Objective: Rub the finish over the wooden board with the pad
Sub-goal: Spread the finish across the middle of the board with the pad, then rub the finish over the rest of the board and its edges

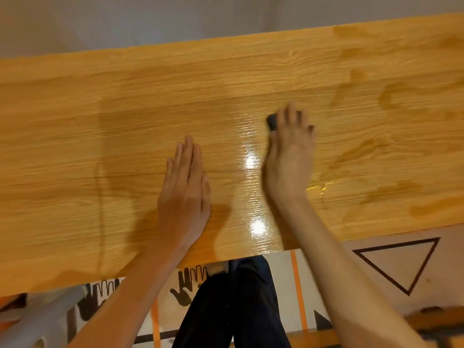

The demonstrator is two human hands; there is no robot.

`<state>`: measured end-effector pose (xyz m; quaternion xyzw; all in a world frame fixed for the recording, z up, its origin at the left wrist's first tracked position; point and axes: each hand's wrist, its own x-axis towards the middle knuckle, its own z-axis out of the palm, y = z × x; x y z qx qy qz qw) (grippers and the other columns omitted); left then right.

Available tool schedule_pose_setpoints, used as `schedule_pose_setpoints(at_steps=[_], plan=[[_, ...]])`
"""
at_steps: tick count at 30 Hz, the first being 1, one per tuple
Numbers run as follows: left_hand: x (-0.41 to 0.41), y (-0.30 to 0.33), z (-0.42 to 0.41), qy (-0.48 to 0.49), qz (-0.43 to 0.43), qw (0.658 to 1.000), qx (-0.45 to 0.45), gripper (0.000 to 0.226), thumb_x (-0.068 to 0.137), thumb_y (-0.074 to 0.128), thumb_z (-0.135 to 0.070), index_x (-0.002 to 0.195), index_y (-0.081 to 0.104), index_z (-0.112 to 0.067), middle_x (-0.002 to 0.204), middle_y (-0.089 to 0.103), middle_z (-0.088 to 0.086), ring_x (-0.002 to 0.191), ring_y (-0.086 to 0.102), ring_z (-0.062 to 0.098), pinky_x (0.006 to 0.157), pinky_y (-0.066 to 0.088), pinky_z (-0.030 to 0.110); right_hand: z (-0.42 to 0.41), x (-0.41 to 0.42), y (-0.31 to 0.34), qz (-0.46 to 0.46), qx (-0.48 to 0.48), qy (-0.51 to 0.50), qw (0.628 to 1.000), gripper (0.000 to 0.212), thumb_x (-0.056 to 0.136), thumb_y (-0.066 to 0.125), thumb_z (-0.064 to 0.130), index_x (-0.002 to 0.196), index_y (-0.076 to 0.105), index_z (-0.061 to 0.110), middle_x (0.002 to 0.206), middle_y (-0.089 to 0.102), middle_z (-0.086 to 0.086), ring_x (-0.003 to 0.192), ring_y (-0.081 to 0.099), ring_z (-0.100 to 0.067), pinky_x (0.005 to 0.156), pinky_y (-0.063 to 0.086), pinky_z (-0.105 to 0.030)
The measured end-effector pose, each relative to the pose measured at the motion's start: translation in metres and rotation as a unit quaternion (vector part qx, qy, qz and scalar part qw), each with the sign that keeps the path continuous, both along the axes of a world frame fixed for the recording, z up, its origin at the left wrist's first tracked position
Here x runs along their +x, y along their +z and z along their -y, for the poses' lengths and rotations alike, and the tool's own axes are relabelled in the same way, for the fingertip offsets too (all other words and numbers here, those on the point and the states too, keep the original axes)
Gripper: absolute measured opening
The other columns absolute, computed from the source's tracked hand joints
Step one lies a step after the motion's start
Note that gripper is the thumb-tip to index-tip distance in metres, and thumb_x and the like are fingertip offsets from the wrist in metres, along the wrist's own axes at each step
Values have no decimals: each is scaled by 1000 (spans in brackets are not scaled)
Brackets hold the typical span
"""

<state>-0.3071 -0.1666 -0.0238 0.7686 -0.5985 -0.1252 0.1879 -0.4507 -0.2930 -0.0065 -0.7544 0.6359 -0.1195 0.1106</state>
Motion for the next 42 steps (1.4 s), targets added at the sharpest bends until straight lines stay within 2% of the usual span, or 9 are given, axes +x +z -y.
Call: schedule_pose_setpoints(at_steps=[6, 12, 17, 20, 27, 32, 35, 39, 42], plan=[[1, -2, 2, 1, 12, 1000, 22, 54, 108, 24, -23, 158, 14, -4, 168, 6, 10, 156, 1, 20, 126, -4, 31, -40, 9, -8, -35, 4, 232, 972, 48, 103, 38, 17, 150, 28, 14, 159, 24, -4, 148, 16, -23, 122, 10, -39], [-1, 1, 1, -2, 22, 999, 41, 55, 107, 18, -25, 157, 10, -2, 167, 1, 12, 156, 0, 22, 127, 3, 38, -9, -54, -3, 19, 0, -54, 998, 47, 105, 31, 19, 150, 25, 8, 159, 21, -9, 149, 12, -26, 122, 6, -44], [1, 3, 2, -2, 29, 999, 42, 56, 107, 16, -25, 158, 10, -2, 167, 2, 12, 156, 0, 21, 127, 5, 39, -84, 36, -12, 8, -34, 102, 994, 51, 100, 45, 12, 148, 29, 10, 157, 27, -8, 147, 20, -25, 122, 16, -42], [-2, 2, -1, -8, 30, 999, 33, 55, 108, 19, -24, 157, 13, -1, 167, 4, 12, 156, 2, 22, 127, 5, 39, -78, 6, -7, 14, -3, 193, 981, 47, 104, 40, 17, 148, 31, 8, 157, 28, -8, 148, 19, -23, 123, 10, -39], [-2, -4, 0, -2, 47, 999, 27, 54, 108, 18, -24, 157, 12, -1, 167, 4, 13, 156, 2, 23, 127, 7, 40, -37, -69, -3, 5, 0, -103, 995, 49, 103, 32, 15, 151, 24, 6, 160, 18, -10, 149, 12, -26, 123, 5, -43], [-2, -3, 0, -2, 50, 998, 22, 53, 109, 22, -21, 157, 13, 0, 167, 7, 14, 156, 4, 24, 127, 8, 41, -121, 15, -9, 13, -10, 79, 997, 53, 99, 47, 7, 148, 29, 9, 157, 27, -7, 148, 17, -22, 122, 14, -40], [-3, -2, -2, -4, 49, 999, 18, 53, 109, 23, -21, 158, 12, -1, 168, 5, 13, 156, 3, 22, 127, 7, 40, -110, -16, -5, 12, 1, 158, 987, 47, 102, 41, 13, 148, 33, 10, 157, 29, -8, 147, 20, -23, 122, 9, -39], [-4, -3, -2, 1, 46, 999, 14, 53, 110, 23, -22, 158, 11, -2, 168, 4, 12, 155, 2, 22, 127, 4, 37, -68, -96, 0, -1, 10, -10, 1000, 46, 104, 33, 16, 149, 29, 8, 159, 22, -10, 148, 16, -26, 122, 8, -43], [-5, -3, -1, 5, 45, 999, 8, 53, 109, 24, -21, 158, 13, -1, 168, 5, 12, 155, 3, 23, 127, 4, 38, -74, -83, -1, 15, 6, -92, 996, 49, 103, 33, 13, 150, 24, 7, 160, 17, -9, 149, 11, -26, 122, 4, -43]])
